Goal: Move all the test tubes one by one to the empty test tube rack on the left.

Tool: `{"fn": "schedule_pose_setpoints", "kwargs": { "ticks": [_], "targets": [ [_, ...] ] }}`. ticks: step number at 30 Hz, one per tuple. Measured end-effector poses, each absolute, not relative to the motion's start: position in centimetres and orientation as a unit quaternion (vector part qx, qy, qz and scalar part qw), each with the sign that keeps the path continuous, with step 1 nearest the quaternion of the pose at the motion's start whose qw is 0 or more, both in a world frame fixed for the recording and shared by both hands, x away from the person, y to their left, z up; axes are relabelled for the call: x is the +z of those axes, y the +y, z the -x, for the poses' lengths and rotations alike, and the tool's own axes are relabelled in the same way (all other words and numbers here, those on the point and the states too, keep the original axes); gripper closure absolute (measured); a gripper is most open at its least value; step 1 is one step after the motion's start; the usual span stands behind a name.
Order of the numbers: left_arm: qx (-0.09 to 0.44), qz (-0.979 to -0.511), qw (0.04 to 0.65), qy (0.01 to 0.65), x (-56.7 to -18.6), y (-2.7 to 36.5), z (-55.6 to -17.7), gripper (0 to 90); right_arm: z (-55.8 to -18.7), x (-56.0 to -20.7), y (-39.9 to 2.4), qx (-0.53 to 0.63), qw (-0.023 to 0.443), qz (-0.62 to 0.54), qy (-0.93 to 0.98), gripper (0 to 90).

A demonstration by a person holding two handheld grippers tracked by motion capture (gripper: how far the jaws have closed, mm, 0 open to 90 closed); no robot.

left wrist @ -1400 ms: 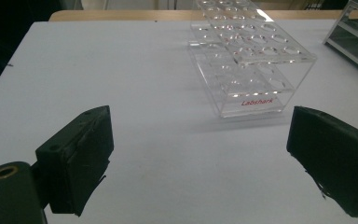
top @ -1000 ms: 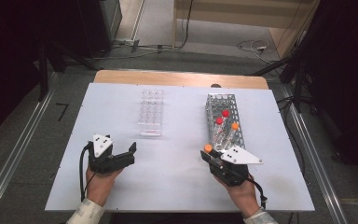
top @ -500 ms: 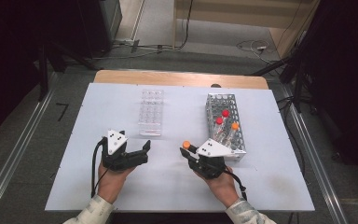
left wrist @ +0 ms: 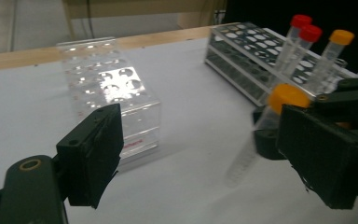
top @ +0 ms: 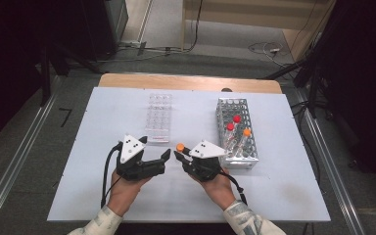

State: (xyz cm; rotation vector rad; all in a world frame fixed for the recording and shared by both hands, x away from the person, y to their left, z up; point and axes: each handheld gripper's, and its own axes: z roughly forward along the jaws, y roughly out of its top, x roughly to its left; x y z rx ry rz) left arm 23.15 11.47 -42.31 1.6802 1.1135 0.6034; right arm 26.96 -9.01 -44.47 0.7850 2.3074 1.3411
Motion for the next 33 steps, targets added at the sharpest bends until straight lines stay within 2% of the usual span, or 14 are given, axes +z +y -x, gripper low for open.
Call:
{"fn": "schedule_pose_setpoints", "kwargs": {
  "ticks": [2,5,7,15,18,22,29,33],
  "targets": [
    [0.244,-0.7,0.507,0.441,-42.0,10.9,-23.0,26.0,-26.9,-44.3,-8.4,0.476,0.18,-0.271,0.817,71.9],
    [0.239,-0.702,0.518,0.427,-41.8,10.8,-23.0,43.2,-26.7,-44.1,-7.7,0.479,0.177,-0.266,0.818,71.9],
    [0.236,-0.706,0.518,0.421,-41.8,10.8,-23.0,49.5,-26.7,-44.1,-7.3,0.479,0.174,-0.264,0.819,71.9],
    [0.222,-0.714,0.518,0.415,-41.9,10.8,-23.1,62.1,-26.5,-44.1,-6.7,0.48,0.171,-0.259,0.821,71.9],
    [0.219,-0.716,0.517,0.416,-42.2,10.8,-23.3,62.7,-26.5,-44.1,-6.6,0.481,0.171,-0.257,0.821,71.9],
    [0.217,-0.716,0.517,0.415,-42.3,10.8,-23.4,68.0,-26.6,-44.2,-6.6,0.481,0.17,-0.257,0.821,71.9],
    [0.214,-0.715,0.521,0.414,-42.2,10.9,-23.5,69.7,-26.6,-44.0,-6.7,0.482,0.169,-0.258,0.82,70.7],
    [0.215,-0.711,0.523,0.417,-42.0,11.0,-23.6,69.9,-26.8,-44.0,-7.0,0.476,0.157,-0.259,0.826,51.7]
  ]
}}
